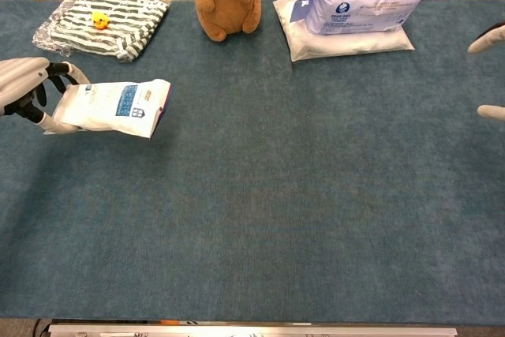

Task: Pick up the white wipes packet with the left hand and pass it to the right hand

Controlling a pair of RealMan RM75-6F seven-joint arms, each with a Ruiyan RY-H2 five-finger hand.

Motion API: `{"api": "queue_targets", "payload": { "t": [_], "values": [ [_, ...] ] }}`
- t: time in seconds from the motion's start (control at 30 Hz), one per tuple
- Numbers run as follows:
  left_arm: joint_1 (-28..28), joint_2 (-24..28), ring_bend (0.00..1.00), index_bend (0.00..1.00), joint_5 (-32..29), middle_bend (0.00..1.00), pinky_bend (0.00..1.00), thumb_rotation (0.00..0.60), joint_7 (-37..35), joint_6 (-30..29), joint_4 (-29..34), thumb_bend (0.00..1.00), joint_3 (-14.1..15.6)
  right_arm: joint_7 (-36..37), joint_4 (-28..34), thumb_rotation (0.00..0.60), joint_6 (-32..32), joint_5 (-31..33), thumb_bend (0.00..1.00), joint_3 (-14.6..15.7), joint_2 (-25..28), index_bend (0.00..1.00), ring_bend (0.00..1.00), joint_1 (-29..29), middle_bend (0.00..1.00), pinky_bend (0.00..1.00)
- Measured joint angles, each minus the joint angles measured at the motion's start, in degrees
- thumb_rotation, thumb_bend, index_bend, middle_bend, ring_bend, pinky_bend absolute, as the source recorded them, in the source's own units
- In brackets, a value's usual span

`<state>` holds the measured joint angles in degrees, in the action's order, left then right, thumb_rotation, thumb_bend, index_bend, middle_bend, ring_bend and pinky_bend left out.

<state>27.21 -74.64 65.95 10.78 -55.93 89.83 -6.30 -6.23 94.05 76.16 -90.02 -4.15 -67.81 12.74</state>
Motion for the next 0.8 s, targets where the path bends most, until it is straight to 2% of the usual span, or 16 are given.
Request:
{"api": "queue_targets", "payload": {
  "t": [0.23,0.43,0.53,0.8],
  "values": [
    [0.9,-1.9,0.34,0.40,-1.0,0.36,0.49,0.600,2.3,-1.4,1.1,0.16,-0.6,-1.0,1.2,0.600,-2.6,-1.0,0.12,0.1,-2.0,0.32,0.16,2.6,0.26,0.32],
    [1.7,-3.5,0.34,0.40,-2.0,0.36,0.50,0.600,4.6,-2.4,2.1,0.16,-1.0,-2.7,2.2,0.600,-4.9,-1.5,0.05,0.1,-3.9,0.28,0.16,4.8,0.25,0.31],
    [2.2,-4.0,0.34,0.40,-2.7,0.36,0.50,0.600,6.2,-2.6,2.7,0.16,-1.1,-4.0,2.8,0.600,-6.2,-1.3,0.00,0.1,-4.8,0.21,0.15,5.8,0.21,0.28],
    [4.2,-5.7,0.34,0.39,-5.7,0.37,0.51,0.600,10.2,-2.6,4.4,0.16,-1.7,-10.8,6.0,0.600,-11.8,0.9,0.00,0.0,-7.2,0.02,0.05,9.2,0.09,0.19]
  ]
}}
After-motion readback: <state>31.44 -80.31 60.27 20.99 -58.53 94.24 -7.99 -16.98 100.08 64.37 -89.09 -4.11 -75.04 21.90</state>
